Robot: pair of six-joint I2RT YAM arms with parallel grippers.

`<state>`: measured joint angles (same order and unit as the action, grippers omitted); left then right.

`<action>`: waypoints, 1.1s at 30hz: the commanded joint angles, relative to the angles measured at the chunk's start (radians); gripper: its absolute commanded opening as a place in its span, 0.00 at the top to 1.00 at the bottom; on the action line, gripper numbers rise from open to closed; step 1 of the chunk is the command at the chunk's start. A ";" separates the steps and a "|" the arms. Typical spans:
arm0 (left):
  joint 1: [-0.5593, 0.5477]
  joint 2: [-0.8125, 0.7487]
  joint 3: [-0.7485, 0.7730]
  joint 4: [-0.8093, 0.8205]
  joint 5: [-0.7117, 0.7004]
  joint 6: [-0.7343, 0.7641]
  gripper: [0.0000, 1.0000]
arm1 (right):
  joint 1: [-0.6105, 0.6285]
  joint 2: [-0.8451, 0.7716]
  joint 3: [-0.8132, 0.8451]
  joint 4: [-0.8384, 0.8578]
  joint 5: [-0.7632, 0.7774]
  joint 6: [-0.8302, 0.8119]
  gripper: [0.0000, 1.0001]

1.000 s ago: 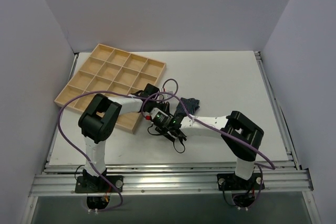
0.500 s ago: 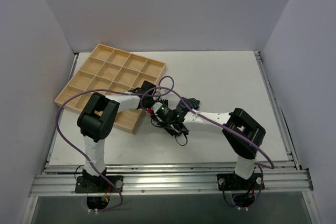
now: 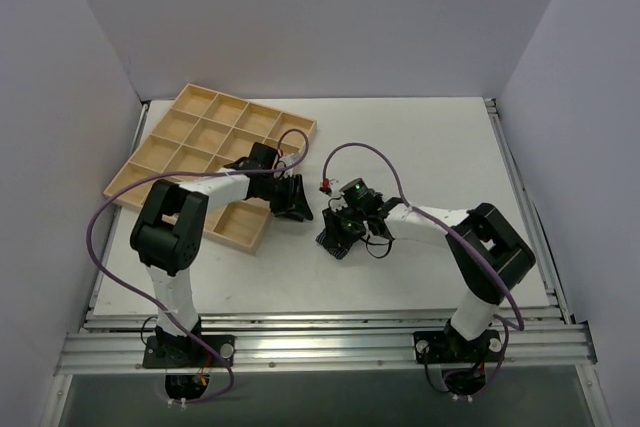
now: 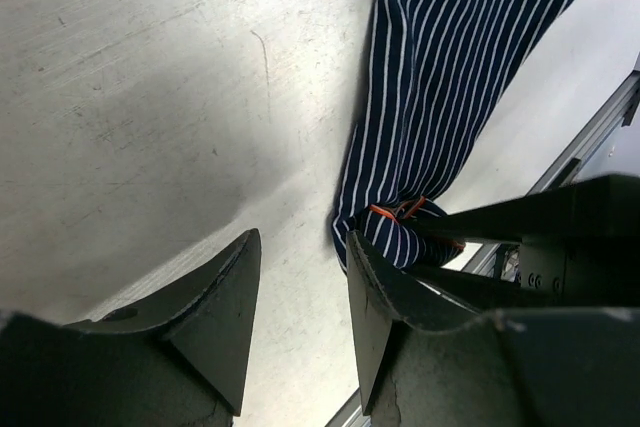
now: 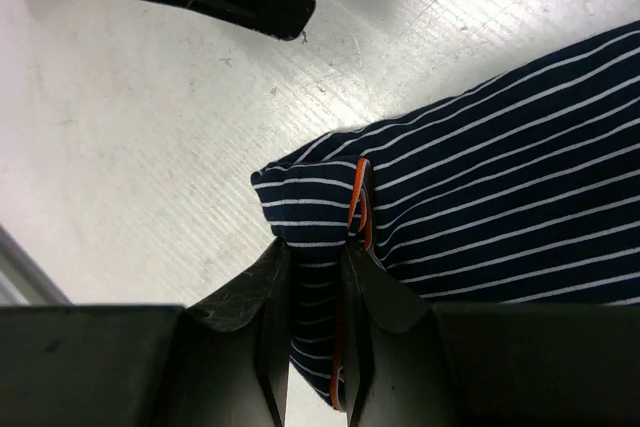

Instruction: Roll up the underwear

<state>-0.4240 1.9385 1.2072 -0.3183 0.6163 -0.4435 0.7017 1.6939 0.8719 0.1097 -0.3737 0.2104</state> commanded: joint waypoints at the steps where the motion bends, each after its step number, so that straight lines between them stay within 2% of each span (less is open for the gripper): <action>1: -0.002 -0.078 -0.004 0.008 -0.015 0.005 0.52 | -0.042 0.019 -0.047 -0.004 -0.187 0.035 1.00; 7: -0.012 -0.203 -0.116 0.150 0.008 0.045 0.52 | -0.146 0.104 -0.017 -0.034 -0.379 -0.006 1.00; 11: -0.027 -0.256 -0.126 0.120 -0.015 0.114 0.51 | -0.156 0.179 0.038 -0.031 -0.497 0.011 1.00; 13: -0.027 -0.239 -0.120 0.076 -0.007 0.135 0.50 | -0.154 0.211 0.065 -0.033 -0.507 0.004 1.00; 16: -0.041 -0.193 -0.116 0.015 0.022 0.155 0.51 | -0.154 0.220 0.073 0.010 -0.513 0.026 1.00; 21: -0.094 -0.211 -0.192 0.104 -0.016 0.088 0.50 | -0.148 0.211 0.076 0.013 -0.466 0.030 1.00; 25: -0.136 -0.175 -0.146 0.087 -0.078 0.060 0.50 | -0.107 0.178 0.070 -0.041 -0.380 -0.009 0.99; 28: -0.163 -0.121 -0.084 0.033 -0.111 0.055 0.50 | -0.094 0.144 0.038 -0.021 -0.328 -0.003 0.98; 33: -0.176 -0.121 -0.110 0.059 -0.153 0.006 0.50 | -0.077 0.116 0.026 -0.018 -0.297 0.012 0.97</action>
<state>-0.5884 1.8038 1.0836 -0.3180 0.5468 -0.3969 0.5884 1.8275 0.9234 0.1562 -0.7589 0.2390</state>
